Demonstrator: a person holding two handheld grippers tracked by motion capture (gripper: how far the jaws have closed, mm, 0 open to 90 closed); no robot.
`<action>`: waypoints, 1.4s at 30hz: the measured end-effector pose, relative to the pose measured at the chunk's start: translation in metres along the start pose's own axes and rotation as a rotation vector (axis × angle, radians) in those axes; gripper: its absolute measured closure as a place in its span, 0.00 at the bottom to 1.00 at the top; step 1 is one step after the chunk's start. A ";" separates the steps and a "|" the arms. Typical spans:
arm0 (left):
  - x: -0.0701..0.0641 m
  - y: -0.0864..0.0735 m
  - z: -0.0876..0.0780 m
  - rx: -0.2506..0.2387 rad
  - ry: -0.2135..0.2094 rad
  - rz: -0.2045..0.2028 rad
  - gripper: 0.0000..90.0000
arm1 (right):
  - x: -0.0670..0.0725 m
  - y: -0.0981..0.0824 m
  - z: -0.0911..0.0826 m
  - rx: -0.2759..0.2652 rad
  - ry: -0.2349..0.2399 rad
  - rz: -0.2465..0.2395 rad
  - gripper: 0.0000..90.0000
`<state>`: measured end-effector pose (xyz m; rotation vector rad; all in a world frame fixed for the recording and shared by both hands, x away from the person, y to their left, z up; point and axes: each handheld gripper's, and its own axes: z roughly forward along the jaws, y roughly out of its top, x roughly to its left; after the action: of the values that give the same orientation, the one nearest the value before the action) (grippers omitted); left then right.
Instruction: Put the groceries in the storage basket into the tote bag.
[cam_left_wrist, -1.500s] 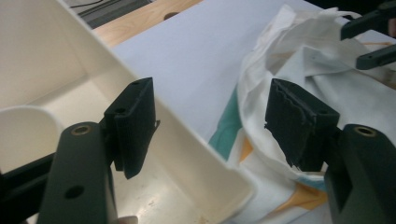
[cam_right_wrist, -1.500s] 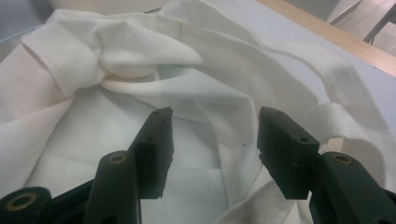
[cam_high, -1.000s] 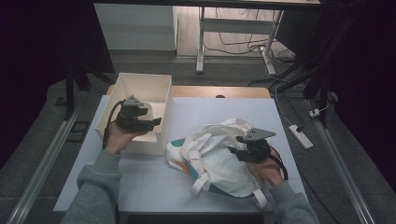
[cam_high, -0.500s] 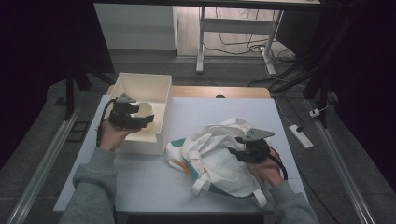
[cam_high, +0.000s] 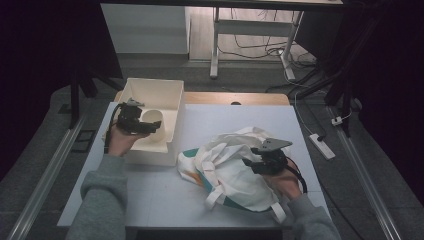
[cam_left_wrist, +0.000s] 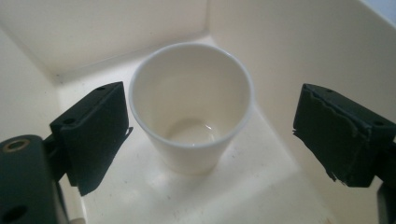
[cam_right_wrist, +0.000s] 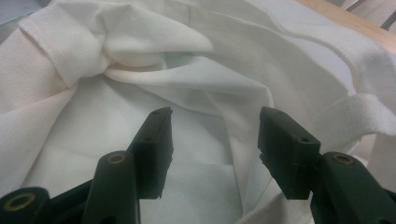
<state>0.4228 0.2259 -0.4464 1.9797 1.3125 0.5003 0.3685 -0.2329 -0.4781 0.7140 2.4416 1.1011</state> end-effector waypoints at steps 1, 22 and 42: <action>0.001 0.002 0.003 -0.002 -0.001 0.000 0.11 | 0.000 0.000 0.000 0.001 0.001 -0.001 0.50; 0.003 0.010 0.016 -0.008 0.028 0.031 0.11 | 0.001 -0.001 0.002 0.011 0.005 -0.001 0.49; 0.009 0.008 0.038 0.063 -0.015 0.034 0.10 | 0.002 -0.001 0.003 0.015 0.007 -0.005 0.49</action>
<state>0.4566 0.2195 -0.4667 2.0566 1.3024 0.4640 0.3686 -0.2306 -0.4812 0.7092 2.4581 1.0865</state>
